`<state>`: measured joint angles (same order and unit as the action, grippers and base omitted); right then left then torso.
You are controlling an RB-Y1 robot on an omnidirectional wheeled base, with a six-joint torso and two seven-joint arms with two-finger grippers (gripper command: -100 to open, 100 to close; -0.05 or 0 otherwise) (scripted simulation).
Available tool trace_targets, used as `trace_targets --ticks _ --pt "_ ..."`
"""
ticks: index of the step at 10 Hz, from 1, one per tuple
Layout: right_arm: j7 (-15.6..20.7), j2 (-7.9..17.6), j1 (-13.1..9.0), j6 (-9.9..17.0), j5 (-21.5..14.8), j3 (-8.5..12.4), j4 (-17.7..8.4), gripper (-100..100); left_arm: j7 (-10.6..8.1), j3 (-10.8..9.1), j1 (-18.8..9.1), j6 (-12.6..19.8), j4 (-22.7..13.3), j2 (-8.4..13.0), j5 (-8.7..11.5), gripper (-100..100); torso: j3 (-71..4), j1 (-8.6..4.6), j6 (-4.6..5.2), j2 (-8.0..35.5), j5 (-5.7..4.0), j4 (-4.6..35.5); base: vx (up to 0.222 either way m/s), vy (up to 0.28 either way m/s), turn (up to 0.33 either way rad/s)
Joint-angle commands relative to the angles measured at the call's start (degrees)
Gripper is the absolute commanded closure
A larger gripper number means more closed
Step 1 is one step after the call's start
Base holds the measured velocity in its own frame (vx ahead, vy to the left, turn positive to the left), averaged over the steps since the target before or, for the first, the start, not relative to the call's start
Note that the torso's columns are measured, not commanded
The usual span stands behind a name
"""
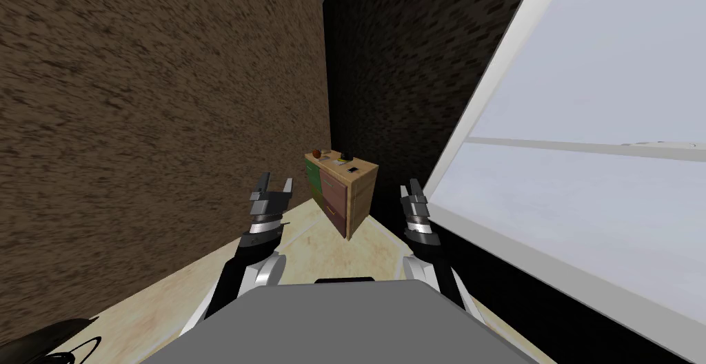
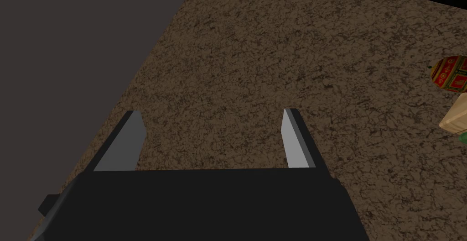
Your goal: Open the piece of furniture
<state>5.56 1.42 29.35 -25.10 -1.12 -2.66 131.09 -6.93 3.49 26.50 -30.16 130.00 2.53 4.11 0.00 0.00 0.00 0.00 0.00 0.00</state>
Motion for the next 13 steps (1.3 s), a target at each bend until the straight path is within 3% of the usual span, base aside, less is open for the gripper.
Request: trace_targets --ticks 1,9,10,13 --pt "0.0 0.0 0.0 0.0 0.0 0.0 0.0 0 0.00 0.00 0.0 0.0 0.0 0.0 0.0 0 -4.7 0.00 0.00 2.3 0.00 2.3 0.000 0.000 0.000" --pt "0.0 0.0 0.0 0.0 0.0 0.0 0.0 0 0.00 0.00 0.0 0.0 0.0 0.0 0.0 0 -70.7 0.00 0.00 35.4 0.00 35.4 0.000 0.000 0.000" --pt "0.0 0.0 0.0 0.0 0.0 0.0 0.0 0 0.04 0.42 -0.5 0.3 -0.9 2.0 -0.2 -100 -79.2 0.00 0.00 39.6 0.00 39.6 0.037 0.016 -0.063" --pt "0.0 0.0 0.0 0.0 0.0 0.0 0.0 0 0.19 2.09 -2.3 1.5 -4.6 4.4 -1.2 -100 -84.6 0.17 0.01 42.0 0.05 42.2 0.090 0.080 -0.137"
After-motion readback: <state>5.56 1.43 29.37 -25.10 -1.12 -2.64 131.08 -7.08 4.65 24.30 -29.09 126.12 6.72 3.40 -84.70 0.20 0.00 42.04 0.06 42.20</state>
